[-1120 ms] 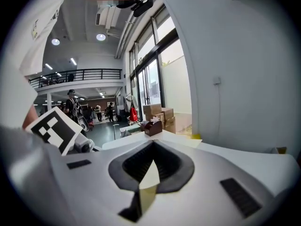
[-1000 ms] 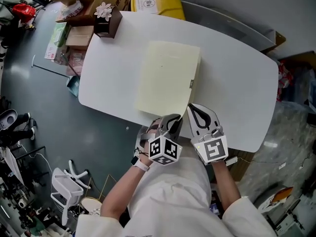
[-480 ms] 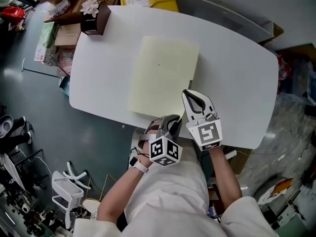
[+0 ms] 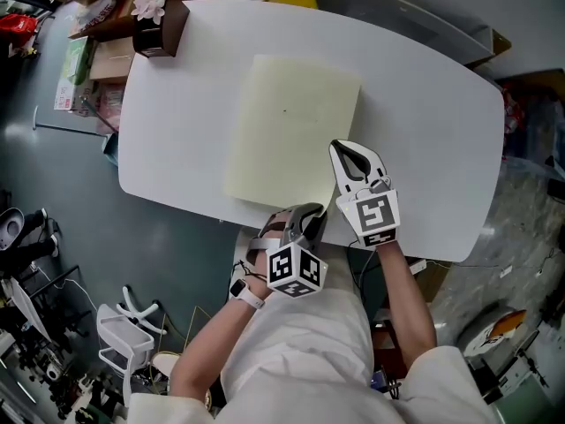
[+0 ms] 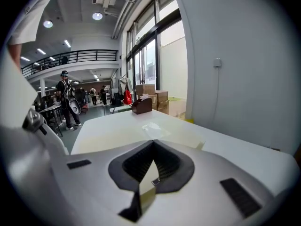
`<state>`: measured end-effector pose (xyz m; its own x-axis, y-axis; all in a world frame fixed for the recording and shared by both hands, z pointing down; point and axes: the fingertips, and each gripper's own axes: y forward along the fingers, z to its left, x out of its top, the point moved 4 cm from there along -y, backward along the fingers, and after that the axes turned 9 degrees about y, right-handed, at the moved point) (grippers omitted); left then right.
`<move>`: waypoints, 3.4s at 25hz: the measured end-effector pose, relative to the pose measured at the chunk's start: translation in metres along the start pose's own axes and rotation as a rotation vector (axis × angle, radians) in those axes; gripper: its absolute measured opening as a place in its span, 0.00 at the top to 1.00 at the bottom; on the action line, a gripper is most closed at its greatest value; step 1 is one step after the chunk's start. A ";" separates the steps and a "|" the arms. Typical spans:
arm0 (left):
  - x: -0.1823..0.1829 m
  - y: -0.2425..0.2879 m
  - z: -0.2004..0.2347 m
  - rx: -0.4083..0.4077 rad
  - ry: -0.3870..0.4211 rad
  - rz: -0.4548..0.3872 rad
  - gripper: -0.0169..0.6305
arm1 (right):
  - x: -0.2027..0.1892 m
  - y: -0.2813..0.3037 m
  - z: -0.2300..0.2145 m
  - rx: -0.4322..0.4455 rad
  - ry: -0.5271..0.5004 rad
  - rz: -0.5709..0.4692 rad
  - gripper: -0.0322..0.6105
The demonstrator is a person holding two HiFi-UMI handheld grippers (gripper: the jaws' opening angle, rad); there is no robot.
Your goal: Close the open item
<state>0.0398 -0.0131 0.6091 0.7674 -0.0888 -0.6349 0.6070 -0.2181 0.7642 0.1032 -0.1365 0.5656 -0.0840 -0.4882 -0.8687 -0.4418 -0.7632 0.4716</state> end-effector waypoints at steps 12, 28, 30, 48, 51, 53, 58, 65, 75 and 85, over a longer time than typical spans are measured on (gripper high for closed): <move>-0.003 0.008 -0.001 -0.037 -0.009 0.002 0.89 | -0.032 0.030 -0.016 0.003 -0.026 0.130 0.93; -0.007 0.011 -0.009 -0.142 -0.228 -0.075 0.78 | -0.043 0.027 -0.019 0.020 -0.044 0.032 0.93; -0.008 0.011 -0.010 -0.144 -0.244 -0.075 0.78 | -0.046 0.027 -0.019 0.022 -0.059 -0.015 0.93; -0.007 -0.009 -0.015 -0.115 -0.355 -0.095 0.84 | -0.044 0.015 -0.023 0.012 0.108 0.001 0.93; -0.006 -0.017 -0.011 -0.090 -0.369 -0.102 0.86 | -0.037 0.005 -0.018 0.010 0.085 -0.011 0.93; -0.004 -0.023 -0.009 -0.073 -0.375 -0.108 0.87 | -0.030 -0.004 -0.015 0.012 0.078 -0.022 0.93; 0.001 -0.042 0.002 -0.019 -0.414 -0.126 0.91 | -0.014 -0.028 -0.009 0.016 0.055 -0.050 0.93; 0.015 -0.078 0.027 0.071 -0.436 -0.180 0.93 | 0.019 -0.065 0.011 0.053 -0.024 -0.094 0.93; 0.030 -0.146 0.062 0.264 -0.491 -0.270 0.93 | 0.068 -0.120 0.025 0.083 -0.086 -0.187 0.93; 0.030 -0.221 0.098 0.540 -0.577 -0.412 0.93 | 0.097 -0.165 0.029 0.056 -0.075 -0.232 0.93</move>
<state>-0.0919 -0.0631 0.4096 0.1979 -0.3465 -0.9169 0.5199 -0.7559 0.3979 0.1418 -0.0454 0.3994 -0.0398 -0.2677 -0.9627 -0.5056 -0.8256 0.2505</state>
